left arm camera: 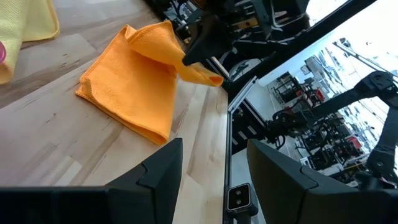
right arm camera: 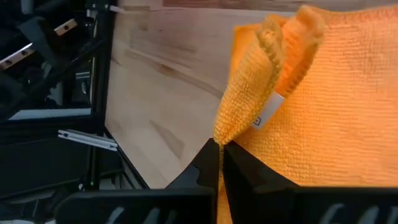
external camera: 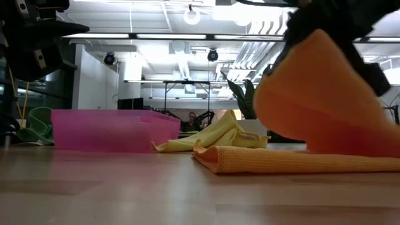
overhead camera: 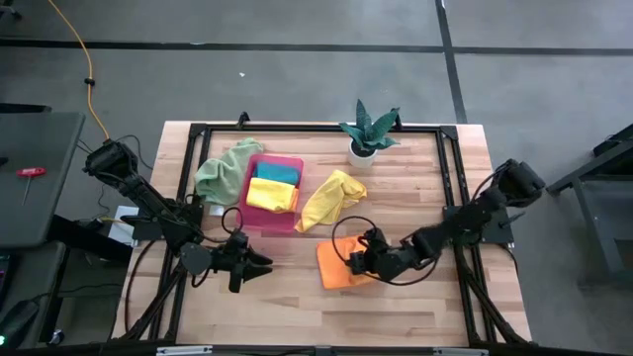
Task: Fold microfiber towels
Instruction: Fold the orange microfiber cloth
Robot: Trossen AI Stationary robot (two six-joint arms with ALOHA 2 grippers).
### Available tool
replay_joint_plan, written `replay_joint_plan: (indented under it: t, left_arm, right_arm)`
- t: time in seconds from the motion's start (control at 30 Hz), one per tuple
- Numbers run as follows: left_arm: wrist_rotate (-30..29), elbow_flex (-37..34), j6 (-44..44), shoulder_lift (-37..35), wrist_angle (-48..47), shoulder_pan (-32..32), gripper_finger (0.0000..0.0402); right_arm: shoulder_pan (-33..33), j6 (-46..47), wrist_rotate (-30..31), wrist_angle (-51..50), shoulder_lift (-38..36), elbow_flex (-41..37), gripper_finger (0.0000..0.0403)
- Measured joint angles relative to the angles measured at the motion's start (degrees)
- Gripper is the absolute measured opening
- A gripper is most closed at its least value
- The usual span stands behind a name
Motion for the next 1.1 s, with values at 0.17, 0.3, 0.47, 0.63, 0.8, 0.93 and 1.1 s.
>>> replay_joint_plan:
  t: [0.17, 0.3, 0.47, 0.63, 0.8, 0.93, 1.1]
  left_arm:
    - [0.0, 0.0, 0.0, 0.0, -0.25, 0.0, 0.017]
    - [0.0, 0.0, 0.0, 0.0, -0.28, -0.01, 0.017]
    - [0.0, 0.0, 0.0, 0.0, -0.77, -0.04, 0.017]
    - [0.0, 0.0, 0.0, 0.0, -0.95, -0.02, 0.017]
    - [0.11, 0.0, 0.0, 0.0, -1.11, -0.02, 0.017]
    - [0.17, 0.0, 0.0, 0.0, -1.11, -0.03, 0.017]
    - [0.17, 0.0, 0.0, 0.0, -1.11, -0.02, 0.017]
  right_arm:
    - [-1.63, -3.94, -2.72, -0.05, 3.22, 3.69, 0.0]
    - [-2.27, -5.45, -5.26, -0.07, 5.59, 6.07, 0.0]
    - [-2.7, -5.96, -7.37, -0.05, 8.11, 8.22, 0.0]
    - [-3.27, -3.2, -7.05, -0.35, 10.05, 9.03, 0.0]
    - [-3.76, -1.28, -4.97, -0.51, 11.26, 9.03, 0.0]
    - [-4.16, -1.28, -4.69, -0.58, 11.61, 9.03, 0.0]
    - [-5.17, -1.83, -4.23, -0.48, 11.6, 9.03, 0.0]
